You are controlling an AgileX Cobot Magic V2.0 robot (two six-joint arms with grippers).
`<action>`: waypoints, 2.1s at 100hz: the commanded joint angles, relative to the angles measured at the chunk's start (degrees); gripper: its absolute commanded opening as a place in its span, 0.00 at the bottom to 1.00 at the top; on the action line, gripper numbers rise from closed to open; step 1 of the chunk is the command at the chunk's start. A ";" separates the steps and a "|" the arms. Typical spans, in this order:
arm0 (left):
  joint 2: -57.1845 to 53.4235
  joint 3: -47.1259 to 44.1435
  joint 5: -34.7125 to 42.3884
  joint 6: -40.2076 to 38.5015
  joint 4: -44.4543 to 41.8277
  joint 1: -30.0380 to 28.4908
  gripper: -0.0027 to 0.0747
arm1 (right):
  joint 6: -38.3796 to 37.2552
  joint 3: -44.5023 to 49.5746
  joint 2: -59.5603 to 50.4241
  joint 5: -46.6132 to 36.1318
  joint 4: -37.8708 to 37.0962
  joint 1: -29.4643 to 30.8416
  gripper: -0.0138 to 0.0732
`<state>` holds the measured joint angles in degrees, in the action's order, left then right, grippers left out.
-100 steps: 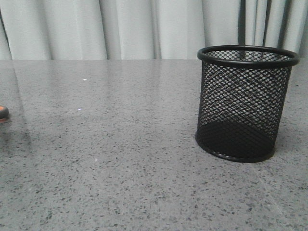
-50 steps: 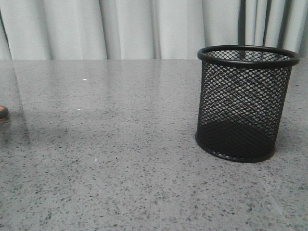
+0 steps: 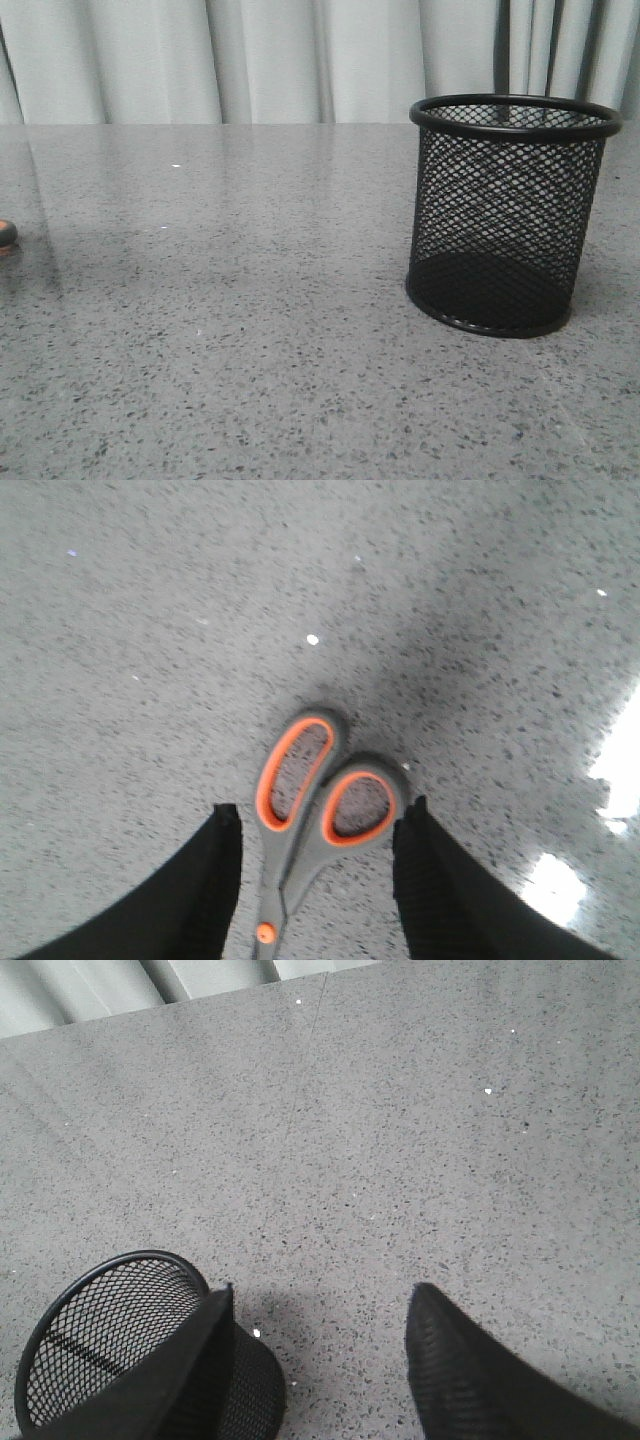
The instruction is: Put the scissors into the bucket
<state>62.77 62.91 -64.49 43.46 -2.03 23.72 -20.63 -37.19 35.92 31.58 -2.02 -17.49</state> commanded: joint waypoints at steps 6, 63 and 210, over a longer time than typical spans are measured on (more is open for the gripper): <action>-1.06 2.02 1.41 3.61 4.42 -4.05 0.44 | 0.42 -1.94 0.50 -4.57 -1.05 -0.03 0.55; 6.33 2.02 7.09 3.60 -6.95 -7.90 0.56 | 0.42 -1.94 0.50 -6.42 -1.76 -0.52 0.55; 22.06 2.45 -1.97 42.33 12.36 -23.34 0.56 | 0.42 -0.49 0.50 -5.95 -5.01 -2.74 0.55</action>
<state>86.37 63.53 -66.94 85.91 9.57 0.57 -20.63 -36.31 35.92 29.49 -5.91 -20.01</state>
